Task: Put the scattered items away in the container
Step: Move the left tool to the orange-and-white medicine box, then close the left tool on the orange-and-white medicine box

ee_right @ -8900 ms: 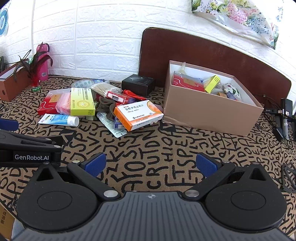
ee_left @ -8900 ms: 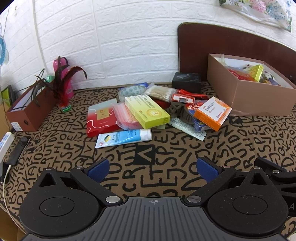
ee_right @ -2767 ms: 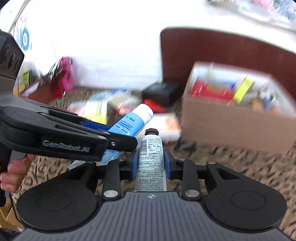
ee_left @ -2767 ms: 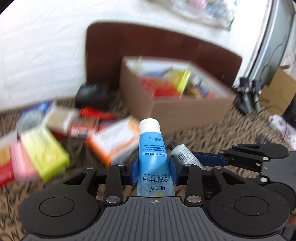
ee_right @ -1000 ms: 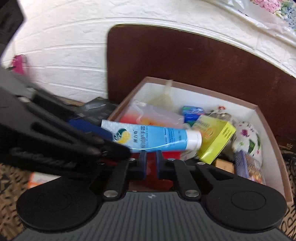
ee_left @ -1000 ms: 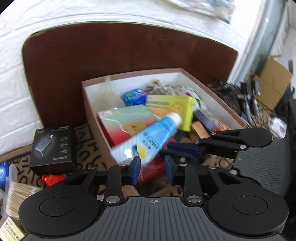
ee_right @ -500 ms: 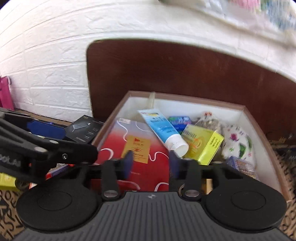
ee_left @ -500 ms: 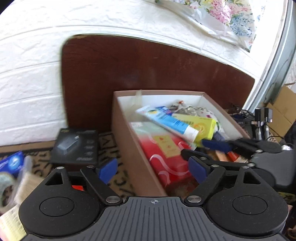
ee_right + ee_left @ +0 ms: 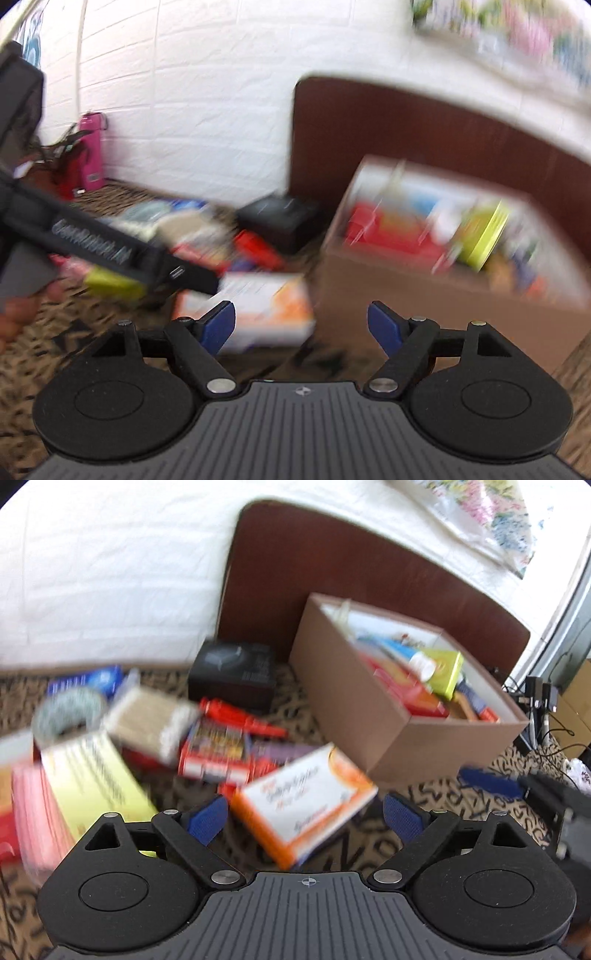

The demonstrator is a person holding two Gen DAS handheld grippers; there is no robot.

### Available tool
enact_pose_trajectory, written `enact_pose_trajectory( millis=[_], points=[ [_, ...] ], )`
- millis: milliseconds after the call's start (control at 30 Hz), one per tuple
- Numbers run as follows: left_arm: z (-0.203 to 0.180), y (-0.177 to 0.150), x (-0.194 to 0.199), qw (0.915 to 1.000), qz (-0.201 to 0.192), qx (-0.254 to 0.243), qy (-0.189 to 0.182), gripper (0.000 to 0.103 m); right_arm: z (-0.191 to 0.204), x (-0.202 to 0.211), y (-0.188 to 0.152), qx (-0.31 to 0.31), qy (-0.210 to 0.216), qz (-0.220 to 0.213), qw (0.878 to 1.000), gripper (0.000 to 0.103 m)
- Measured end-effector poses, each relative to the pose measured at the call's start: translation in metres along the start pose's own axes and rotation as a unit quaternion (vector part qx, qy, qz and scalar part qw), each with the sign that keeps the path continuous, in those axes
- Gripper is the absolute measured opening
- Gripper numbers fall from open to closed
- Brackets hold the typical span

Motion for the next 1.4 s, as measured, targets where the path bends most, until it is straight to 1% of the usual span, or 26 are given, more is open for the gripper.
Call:
enact_pose_trajectory(
  millis=[100,233,367,433,533,600,667,767,800,833,867,900,1000,1100,1200,1300,1400],
  points=[
    [0.001,-0.006,-0.004,1.0000,0.003,-0.004,0.001,0.097,0.006,-0.003,-0.020,-0.033,0.005,0.022,0.999,0.082],
    [-0.004,-0.005,-0.009,0.9998,-0.005,-0.019,-0.010,0.097,0.009,-0.007,-0.030,-0.054,0.008,0.036,0.998,0.082],
    [-0.012,-0.004,-0.025,0.9981,0.004,-0.056,-0.027,0.097,0.009,-0.010,-0.032,-0.062,0.012,0.036,0.997,0.082],
    [-0.014,-0.004,-0.034,0.9970,0.008,-0.071,-0.030,0.097,0.009,-0.012,-0.034,-0.066,0.016,0.036,0.997,0.082],
    [-0.018,-0.003,-0.044,0.9940,0.004,-0.104,-0.033,0.097,0.007,-0.019,-0.036,-0.070,0.020,0.039,0.997,0.082],
    [-0.018,-0.002,-0.050,0.9920,0.005,-0.122,-0.030,0.097,0.006,-0.025,-0.037,-0.073,0.020,0.045,0.996,0.082],
    [-0.014,-0.002,-0.057,0.9924,0.018,-0.120,-0.025,0.097,0.006,-0.030,-0.038,-0.076,0.024,0.048,0.996,0.082],
    [-0.002,-0.003,-0.066,0.9951,0.041,-0.084,-0.034,0.096,0.006,-0.037,-0.038,-0.079,0.029,0.049,0.995,0.082],
    [-0.001,-0.003,-0.067,0.9951,0.044,-0.080,-0.037,0.096,0.006,-0.039,-0.038,-0.080,0.029,0.050,0.995,0.082],
    [-0.002,-0.004,-0.067,0.9946,0.043,-0.086,-0.041,0.095,0.006,-0.042,-0.038,-0.080,0.030,0.051,0.995,0.082],
    [-0.004,-0.005,-0.066,0.9934,0.044,-0.094,-0.047,0.089,0.006,-0.044,-0.038,-0.081,0.032,0.051,0.995,0.081],
    [-0.006,-0.006,-0.065,0.9921,0.047,-0.103,-0.053,0.088,0.007,-0.046,-0.037,-0.081,0.035,0.051,0.995,0.081],
    [-0.011,-0.009,-0.062,0.9897,0.045,-0.129,-0.044,0.085,0.011,-0.050,-0.038,-0.069,0.046,0.059,0.995,0.080],
    [-0.012,-0.011,-0.057,0.9904,0.049,-0.122,-0.042,0.084,0.014,-0.045,-0.041,-0.061,0.057,0.060,0.995,0.079],
    [-0.014,-0.018,-0.050,0.9903,0.054,-0.119,-0.047,0.083,0.018,-0.036,-0.043,-0.054,0.080,0.062,0.993,0.079],
    [-0.019,-0.030,-0.039,0.9892,0.060,-0.125,-0.046,0.082,0.022,-0.023,-0.047,-0.045,0.094,0.067,0.992,0.079],
    [-0.020,-0.045,-0.025,0.9899,0.073,-0.113,-0.046,0.082,0.024,-0.007,-0.054,-0.042,0.108,0.079,0.990,0.079]
  ],
)
Point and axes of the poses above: each gripper's, at about its wrist camera, not at the fingertips, and x roughly against the way its jaws point, z to its left, y to its top, the point moved 1 cm from there along -x, roughly the way its jaws point, and after that the axes turned 13 degrees about -z, right-handed, at the moved point
